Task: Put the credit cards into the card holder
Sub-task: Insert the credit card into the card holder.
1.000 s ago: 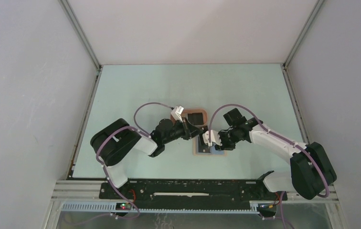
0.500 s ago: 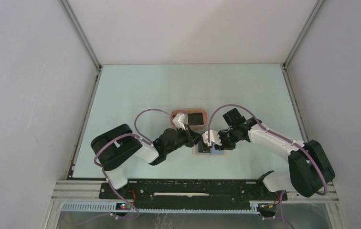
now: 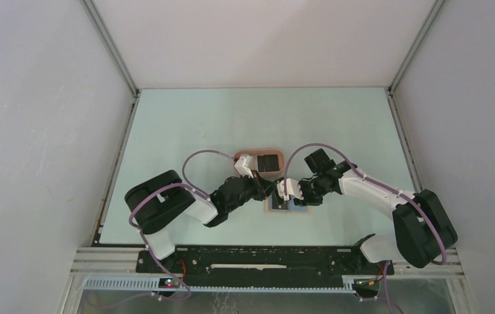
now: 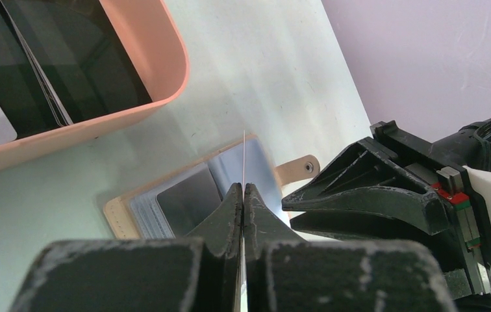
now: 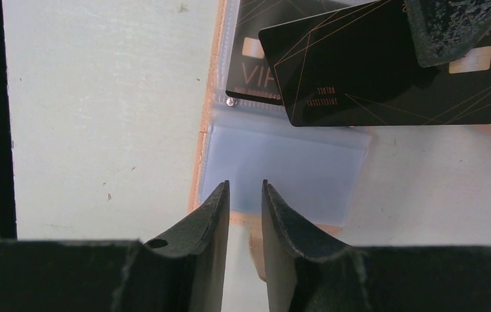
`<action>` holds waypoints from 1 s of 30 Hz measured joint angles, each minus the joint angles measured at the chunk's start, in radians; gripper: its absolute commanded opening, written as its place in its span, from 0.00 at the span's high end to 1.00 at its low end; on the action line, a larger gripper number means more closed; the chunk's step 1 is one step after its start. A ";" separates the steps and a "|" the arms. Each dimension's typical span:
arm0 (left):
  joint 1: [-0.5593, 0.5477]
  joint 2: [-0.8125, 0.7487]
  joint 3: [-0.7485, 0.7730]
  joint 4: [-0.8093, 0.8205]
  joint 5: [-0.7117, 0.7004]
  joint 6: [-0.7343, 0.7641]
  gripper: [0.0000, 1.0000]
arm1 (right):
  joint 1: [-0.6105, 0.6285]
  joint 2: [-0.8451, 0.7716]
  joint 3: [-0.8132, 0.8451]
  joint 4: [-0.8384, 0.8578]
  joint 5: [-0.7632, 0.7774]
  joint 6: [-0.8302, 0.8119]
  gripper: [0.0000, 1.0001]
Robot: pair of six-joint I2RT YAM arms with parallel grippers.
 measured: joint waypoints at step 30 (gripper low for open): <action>-0.020 0.002 0.082 -0.212 -0.019 0.024 1.00 | 0.008 0.065 0.000 0.000 0.048 0.000 0.68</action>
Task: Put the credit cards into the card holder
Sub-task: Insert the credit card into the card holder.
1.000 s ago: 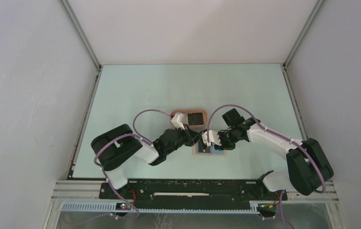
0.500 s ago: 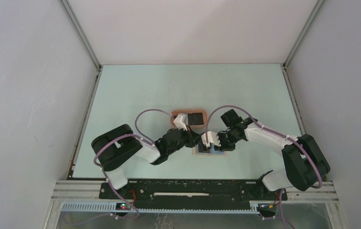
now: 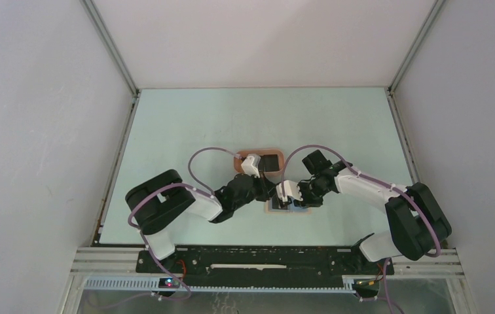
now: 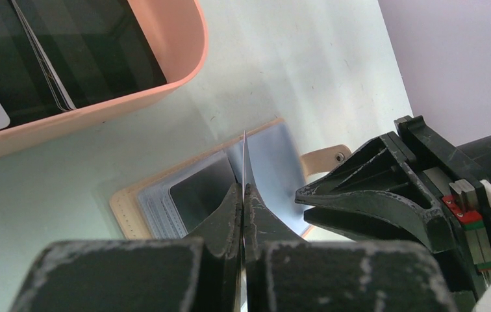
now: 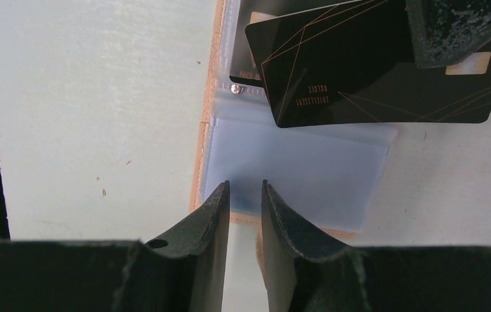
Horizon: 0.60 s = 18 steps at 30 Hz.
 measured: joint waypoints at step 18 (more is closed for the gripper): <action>-0.016 0.000 0.059 -0.131 -0.018 0.000 1.00 | 0.001 0.000 0.000 -0.001 0.004 0.000 0.68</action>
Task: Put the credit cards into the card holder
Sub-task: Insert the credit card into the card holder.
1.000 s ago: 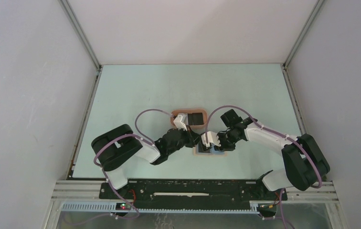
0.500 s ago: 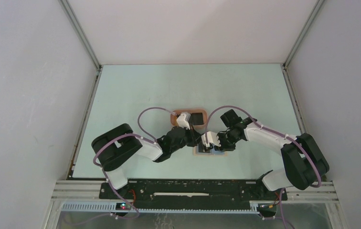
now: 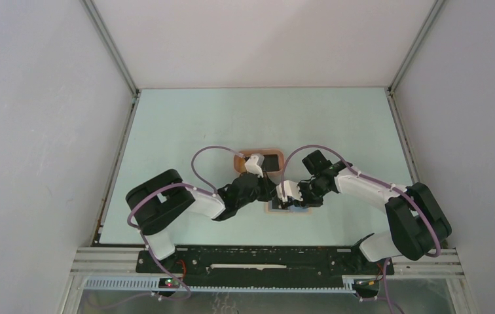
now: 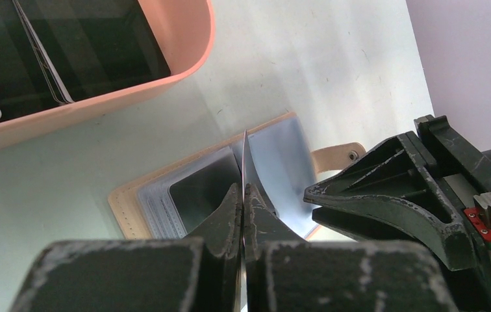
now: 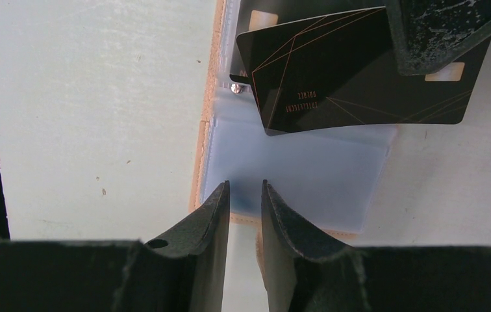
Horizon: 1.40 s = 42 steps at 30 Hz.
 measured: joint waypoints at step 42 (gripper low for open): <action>-0.015 0.059 0.107 -0.146 0.071 -0.037 1.00 | 0.000 -0.003 0.000 0.000 0.000 0.000 0.67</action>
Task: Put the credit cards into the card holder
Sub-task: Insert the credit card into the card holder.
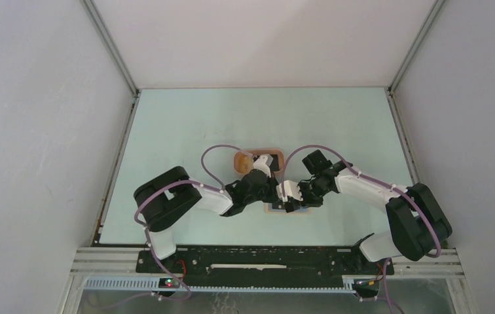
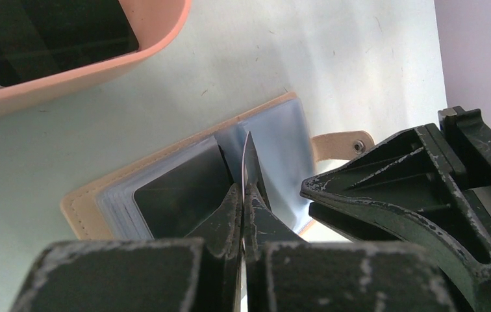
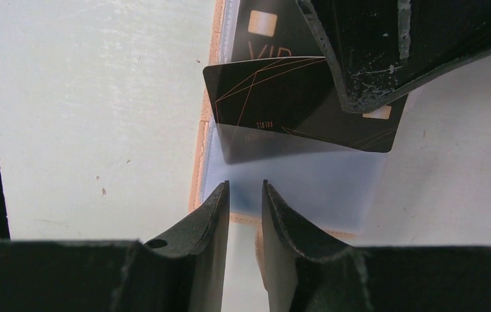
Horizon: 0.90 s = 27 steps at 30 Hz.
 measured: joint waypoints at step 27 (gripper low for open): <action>0.000 0.014 0.017 -0.029 0.018 -0.053 1.00 | 0.011 -0.011 0.000 -0.001 0.022 0.000 0.66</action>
